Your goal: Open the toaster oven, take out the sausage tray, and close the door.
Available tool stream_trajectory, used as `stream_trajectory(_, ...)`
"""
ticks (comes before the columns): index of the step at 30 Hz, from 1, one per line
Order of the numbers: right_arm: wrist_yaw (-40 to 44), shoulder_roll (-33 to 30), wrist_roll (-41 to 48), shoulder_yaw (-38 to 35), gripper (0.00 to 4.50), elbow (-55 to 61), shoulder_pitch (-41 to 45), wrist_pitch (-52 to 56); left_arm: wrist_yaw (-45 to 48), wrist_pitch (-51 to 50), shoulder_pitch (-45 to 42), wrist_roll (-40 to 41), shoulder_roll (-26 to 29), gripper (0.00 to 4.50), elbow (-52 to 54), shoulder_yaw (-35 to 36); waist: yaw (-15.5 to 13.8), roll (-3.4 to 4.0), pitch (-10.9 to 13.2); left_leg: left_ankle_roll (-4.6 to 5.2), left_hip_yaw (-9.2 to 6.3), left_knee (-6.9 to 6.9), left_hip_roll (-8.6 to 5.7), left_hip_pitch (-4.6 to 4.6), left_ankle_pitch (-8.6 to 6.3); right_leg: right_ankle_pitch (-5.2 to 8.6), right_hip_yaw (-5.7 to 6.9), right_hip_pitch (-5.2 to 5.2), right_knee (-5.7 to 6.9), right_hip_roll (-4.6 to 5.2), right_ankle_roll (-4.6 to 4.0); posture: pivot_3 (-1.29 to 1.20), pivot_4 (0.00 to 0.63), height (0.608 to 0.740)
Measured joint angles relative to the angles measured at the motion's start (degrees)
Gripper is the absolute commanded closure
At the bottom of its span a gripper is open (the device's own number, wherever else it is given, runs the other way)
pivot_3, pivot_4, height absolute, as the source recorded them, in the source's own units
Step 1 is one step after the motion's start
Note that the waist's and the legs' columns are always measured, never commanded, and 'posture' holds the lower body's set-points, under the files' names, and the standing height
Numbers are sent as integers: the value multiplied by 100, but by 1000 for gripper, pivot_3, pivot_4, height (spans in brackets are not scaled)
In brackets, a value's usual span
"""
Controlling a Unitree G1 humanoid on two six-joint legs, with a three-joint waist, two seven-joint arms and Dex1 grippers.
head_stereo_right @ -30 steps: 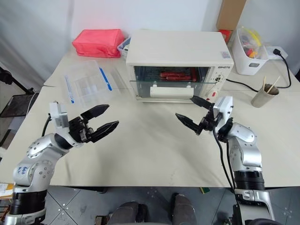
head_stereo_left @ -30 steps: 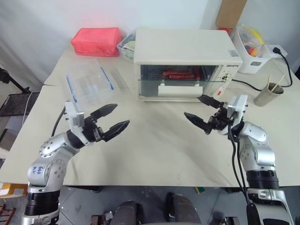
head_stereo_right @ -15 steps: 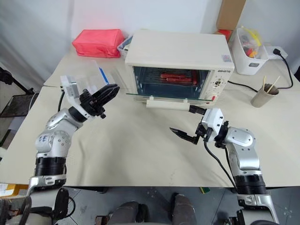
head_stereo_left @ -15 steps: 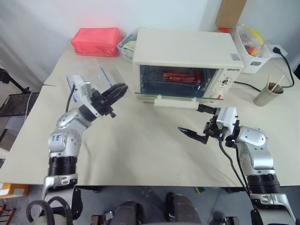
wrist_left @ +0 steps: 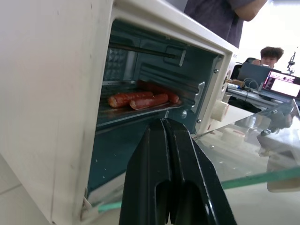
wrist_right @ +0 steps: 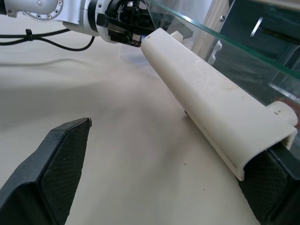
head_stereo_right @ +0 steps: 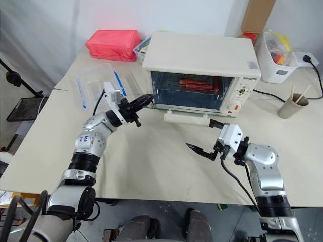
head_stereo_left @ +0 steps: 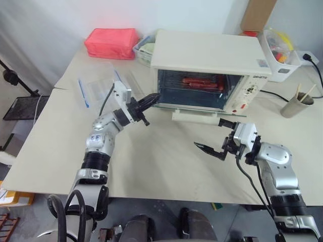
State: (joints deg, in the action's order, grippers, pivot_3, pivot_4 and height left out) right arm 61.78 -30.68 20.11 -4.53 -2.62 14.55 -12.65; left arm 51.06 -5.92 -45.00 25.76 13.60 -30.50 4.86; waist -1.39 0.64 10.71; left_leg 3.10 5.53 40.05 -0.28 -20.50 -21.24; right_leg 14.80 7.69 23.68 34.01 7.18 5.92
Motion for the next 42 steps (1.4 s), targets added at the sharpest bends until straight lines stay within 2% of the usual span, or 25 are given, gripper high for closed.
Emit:
stream_trajectory(3, -194, -58, -1, -142, 0, 313, -501, -9, 282, -148, 41, 6, 28, 4479, 84, -94, -48, 0, 0, 1, -13, 0, -3, -7, 0, -1, 7, 0, -4, 0, 1, 0, 150, 740)
stream_trajectory(9, -602, -186, 6, -1125, 0, 958, -2641, -260, 660, 104, 695, -326, 245, 4479, 360, -406, -86, -1, 0, 5, 0, -5, -5, -2, -3, -3, 0, -9, -22, -3, 8, 0, 150, 740)
stream_trajectory(12, -848, -180, 16, -1593, 0, 1148, -3310, -328, 867, 284, 1063, -529, 280, 4479, 544, -652, -25, -4, 3, 10, 9, 1, -5, 17, 5, -7, -16, -26, -16, 3, 14, 0, 150, 740)
stream_trajectory(18, -1298, -188, 63, -2245, 0, 1399, -3569, -358, 981, 554, 1291, -771, 254, 4479, 592, -856, 29, -4, 1, -7, 10, -1, 4, 33, -2, -6, -78, -21, -2, 40, 5, 0, 150, 740)
stream_trajectory(24, -1936, -691, -221, -2272, 0, 2105, -2782, 398, 958, 733, 1451, -864, 239, 4479, 788, -945, 17, 3, -3, -4, 13, -1, 4, 29, -1, -6, -81, -14, -2, 43, 3, 0, 150, 740)
stream_trajectory(26, -2116, -928, -448, -1922, 0, 2366, -2345, 936, 874, 716, 1622, -813, 259, 4479, 965, -854, 13, 2, -3, -4, 18, 2, 6, 30, -2, -6, -87, -3, -4, 45, 2, 0, 150, 740)
stream_trajectory(31, -2195, -795, -1367, -137, 0, 2360, -672, 1150, 636, 338, 2132, -410, 305, 2962, 1722, -505, 140, 3, -2, -4, 16, -1, 11, 21, -2, -1, -80, 4, 10, 43, -9, 0, 150, 740)
stream_trajectory(33, -2329, -607, -1764, 309, 0, 2078, -207, 1123, 582, 233, 2277, -263, 340, 2346, 2021, -378, 131, 3, -1, -3, 11, 0, 8, 16, -2, -1, -72, 4, 8, 43, -9, 0, 150, 740)
stream_trajectory(38, -3132, 110, -3395, 1608, 0, 288, 1661, 739, 93, -37, 2901, -13, 548, 876, 3118, 40, 199, 2, 2, 0, 11, 3, 2, 11, 0, -2, -67, 4, 6, 43, -6, 0, 150, 740)
stream_trajectory(42, -3835, 297, -4287, 2044, 0, -1066, 2812, 124, -249, -143, 3241, 80, 638, 876, 3686, 249, 162, 3, 2, -1, -13, 2, 2, 5, 0, -2, -44, 0, 5, 39, -7, 0, 150, 740)
